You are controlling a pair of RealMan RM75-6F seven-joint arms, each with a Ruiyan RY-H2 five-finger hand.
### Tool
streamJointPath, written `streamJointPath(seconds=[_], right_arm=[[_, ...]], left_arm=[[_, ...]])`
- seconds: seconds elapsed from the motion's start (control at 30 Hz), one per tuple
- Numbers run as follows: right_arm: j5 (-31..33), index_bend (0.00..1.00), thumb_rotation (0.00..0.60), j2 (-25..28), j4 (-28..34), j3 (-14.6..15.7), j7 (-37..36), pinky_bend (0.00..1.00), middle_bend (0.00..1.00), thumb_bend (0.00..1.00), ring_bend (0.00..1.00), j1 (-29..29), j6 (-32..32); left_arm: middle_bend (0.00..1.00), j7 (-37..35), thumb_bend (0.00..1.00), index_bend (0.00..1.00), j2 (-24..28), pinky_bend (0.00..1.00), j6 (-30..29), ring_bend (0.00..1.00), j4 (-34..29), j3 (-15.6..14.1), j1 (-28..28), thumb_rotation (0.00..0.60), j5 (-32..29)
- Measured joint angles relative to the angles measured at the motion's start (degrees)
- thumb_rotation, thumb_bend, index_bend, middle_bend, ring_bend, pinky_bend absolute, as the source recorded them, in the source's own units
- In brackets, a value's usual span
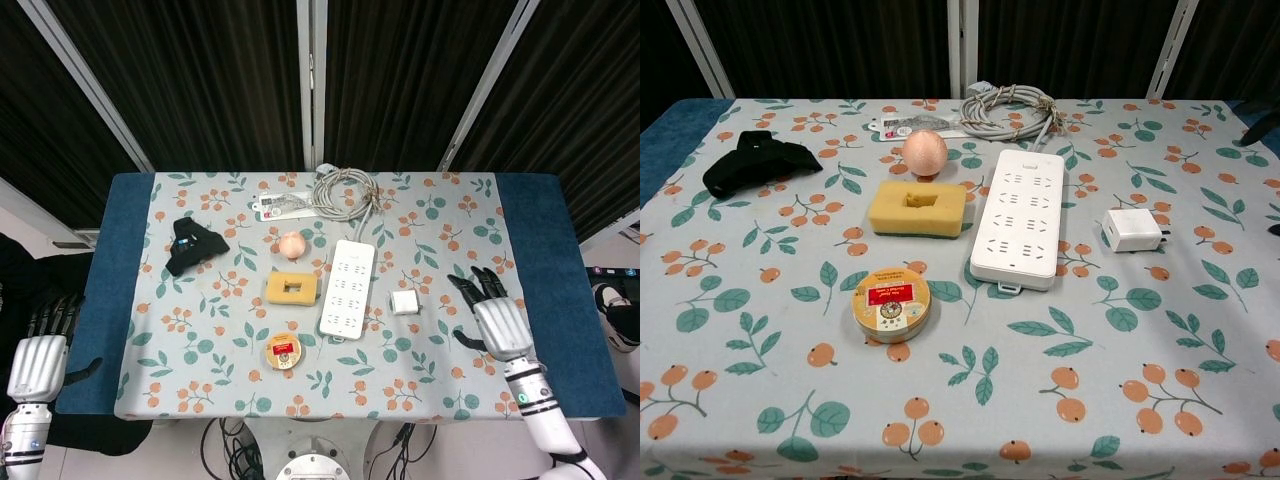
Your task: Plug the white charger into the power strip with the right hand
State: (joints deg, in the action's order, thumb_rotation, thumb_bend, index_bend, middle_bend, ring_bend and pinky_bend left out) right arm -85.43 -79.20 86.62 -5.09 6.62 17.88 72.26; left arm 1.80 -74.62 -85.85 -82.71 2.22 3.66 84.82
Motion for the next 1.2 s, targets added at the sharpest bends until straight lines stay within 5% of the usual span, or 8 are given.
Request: streamJointPath(seconds=[0.53, 1.2], right_arm=[[1.8, 0.39, 0.600, -19.2, -23.2, -1.9, -2.8, 0.00, 0.31, 0.06, 0.02, 8.7, -7.3], [2.2, 0.43, 0.600, -21.2, -27.1, -0.9, -3.8, 0.00, 0.34, 0.14, 0.05, 10.3, -8.6]], left_arm=[[0.03, -1.7, 0.14, 0.07, -0.5, 0.00, 0.3, 0.00, 1.5, -0.2, -0.2, 0.600, -0.3], [0.03, -2.8, 0.14, 0.07, -1.0, 0.00, 0.5, 0.00, 2.5, -0.2, -0.3, 0.600, -0.4]])
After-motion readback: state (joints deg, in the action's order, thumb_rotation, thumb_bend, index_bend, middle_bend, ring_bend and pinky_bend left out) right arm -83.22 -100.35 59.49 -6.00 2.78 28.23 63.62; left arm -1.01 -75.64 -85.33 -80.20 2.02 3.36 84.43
